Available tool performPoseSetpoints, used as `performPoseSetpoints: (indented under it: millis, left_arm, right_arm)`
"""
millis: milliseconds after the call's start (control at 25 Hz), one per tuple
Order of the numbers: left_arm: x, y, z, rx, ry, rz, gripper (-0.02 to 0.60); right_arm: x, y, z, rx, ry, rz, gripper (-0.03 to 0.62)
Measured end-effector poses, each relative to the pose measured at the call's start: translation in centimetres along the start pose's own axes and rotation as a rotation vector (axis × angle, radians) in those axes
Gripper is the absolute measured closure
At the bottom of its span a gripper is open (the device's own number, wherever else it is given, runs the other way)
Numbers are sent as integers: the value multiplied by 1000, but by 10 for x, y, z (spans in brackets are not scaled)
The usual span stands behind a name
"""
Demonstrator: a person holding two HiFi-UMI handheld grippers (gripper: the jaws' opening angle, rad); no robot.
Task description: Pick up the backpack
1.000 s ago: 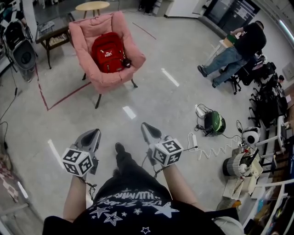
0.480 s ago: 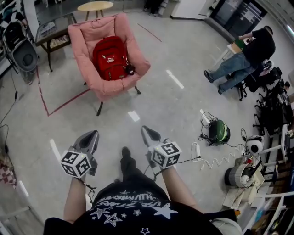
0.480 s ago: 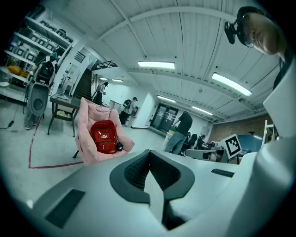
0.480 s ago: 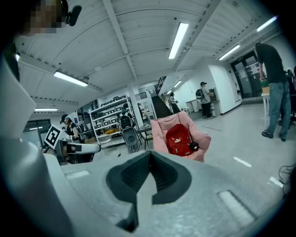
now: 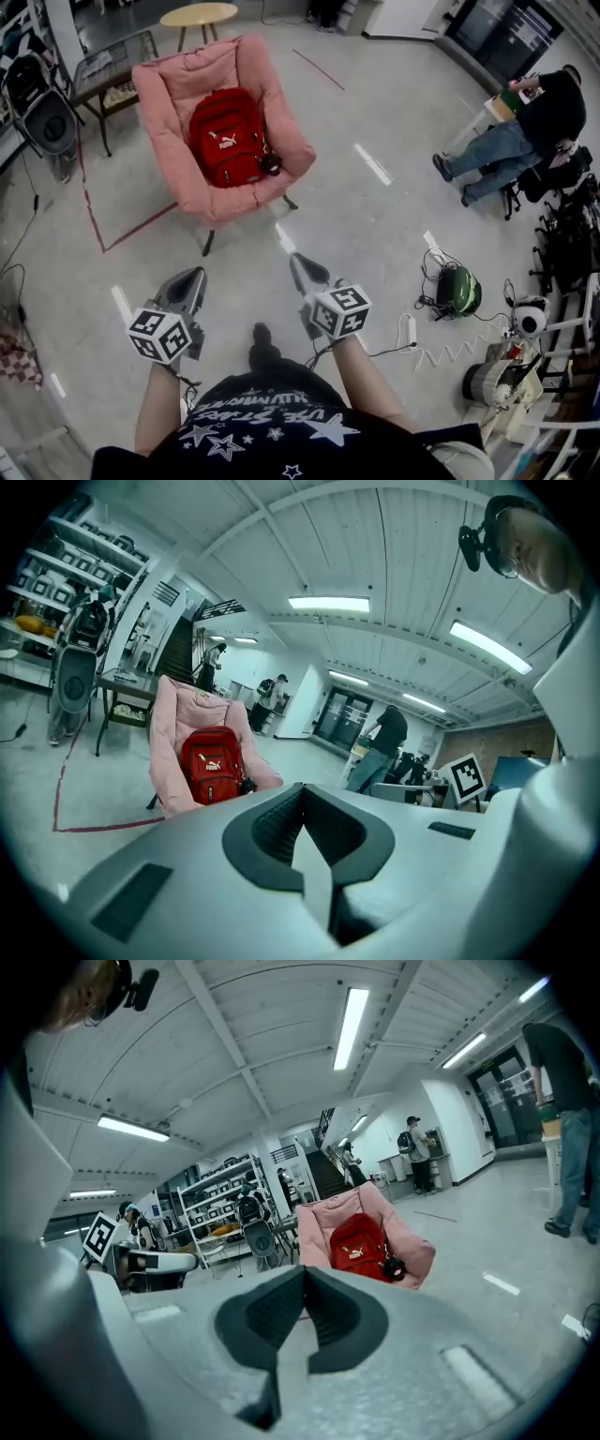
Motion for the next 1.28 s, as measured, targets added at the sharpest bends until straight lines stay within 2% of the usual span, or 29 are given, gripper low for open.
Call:
performPoseSetpoints:
  millis: [360, 760, 1040, 1280]
  left_arm:
    - [20, -24, 54, 56, -13, -4, 574]
    - [37, -31, 68, 113, -13, 3, 574]
    - [41, -56, 83, 103, -18, -7, 574]
    - [52, -94, 113, 54, -8, -29, 574]
  right_arm:
    - [28, 47, 53, 53, -29, 7, 594]
    - [43, 69, 73, 90, -42, 1, 595]
    - [48, 70, 96, 67, -47, -3, 594]
    - [64, 80, 121, 1, -40, -16, 595]
Point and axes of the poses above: the fingertips, and each gripper's own axes: z forward along the fingers, y to its right, x out of its top, the point moved 6 cm from there along -z, backward along the fingers, and after that the axes turned 8 degrees about z, right-handed, at the moved point
